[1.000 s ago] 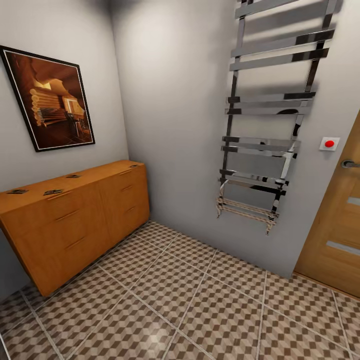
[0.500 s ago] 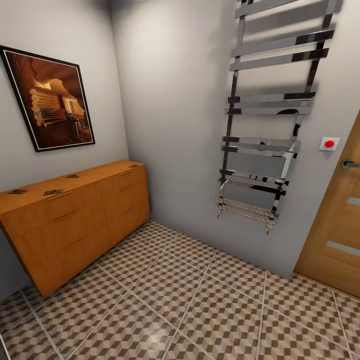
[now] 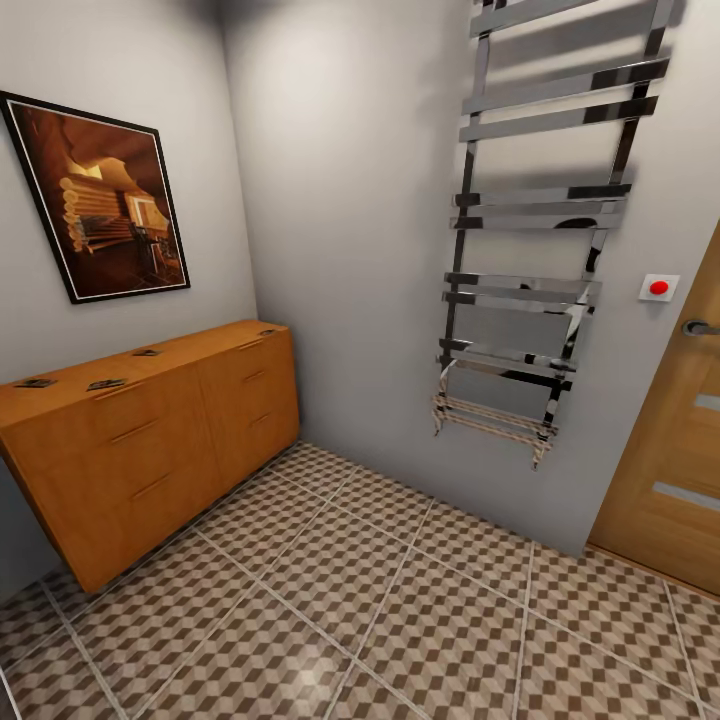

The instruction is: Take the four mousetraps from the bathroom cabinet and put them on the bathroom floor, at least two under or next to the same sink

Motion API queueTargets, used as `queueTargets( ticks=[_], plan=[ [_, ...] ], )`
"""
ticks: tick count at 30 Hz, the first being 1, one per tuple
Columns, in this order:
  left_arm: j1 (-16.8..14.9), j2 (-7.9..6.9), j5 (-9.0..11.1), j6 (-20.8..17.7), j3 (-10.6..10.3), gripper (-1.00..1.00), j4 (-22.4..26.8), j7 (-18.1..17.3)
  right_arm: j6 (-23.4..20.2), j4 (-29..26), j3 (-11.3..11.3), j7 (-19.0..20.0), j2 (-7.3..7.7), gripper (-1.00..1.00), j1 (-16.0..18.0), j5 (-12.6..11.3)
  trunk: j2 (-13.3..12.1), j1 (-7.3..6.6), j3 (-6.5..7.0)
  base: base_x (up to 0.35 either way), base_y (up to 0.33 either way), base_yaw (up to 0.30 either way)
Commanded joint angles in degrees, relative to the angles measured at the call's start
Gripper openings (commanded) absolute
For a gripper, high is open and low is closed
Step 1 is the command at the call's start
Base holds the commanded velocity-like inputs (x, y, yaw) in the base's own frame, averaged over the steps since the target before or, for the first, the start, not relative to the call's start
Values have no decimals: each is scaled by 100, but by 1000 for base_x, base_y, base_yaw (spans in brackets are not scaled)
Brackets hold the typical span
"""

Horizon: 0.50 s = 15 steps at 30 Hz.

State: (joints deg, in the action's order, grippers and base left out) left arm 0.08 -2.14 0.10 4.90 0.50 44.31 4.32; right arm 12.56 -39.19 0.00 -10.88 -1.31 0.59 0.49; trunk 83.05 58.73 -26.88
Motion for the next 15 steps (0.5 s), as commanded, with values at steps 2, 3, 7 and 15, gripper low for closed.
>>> queueTargets(
  ticks=[2, 3, 7, 15],
  plan=[
    [1, -3, 4, -197, -6, 100, 236, 44, -128, -238, 0, -32, 5, 100, 2, 4, 3, 0, -5, 0, 0, 0],
    [1, -3, 4, -298, -6, 100, 347, 52, -216, -347, 0, -38, 7, 100, 2, 4, 3, 0, -5, 0, 0, 0],
    [-4, -2, 7, -666, -6, 100, 867, 75, -765, -815, 0, -50, 17, 100, 103, -2, 3, 0, -5, 0, 0, 0],
    [-7, 3, 15, -862, -6, 100, 1539, 72, -1501, -1371, 0, -51, 25, 100, 628, -4, 3, 0, -5, 0, 0, 0]
  ],
)
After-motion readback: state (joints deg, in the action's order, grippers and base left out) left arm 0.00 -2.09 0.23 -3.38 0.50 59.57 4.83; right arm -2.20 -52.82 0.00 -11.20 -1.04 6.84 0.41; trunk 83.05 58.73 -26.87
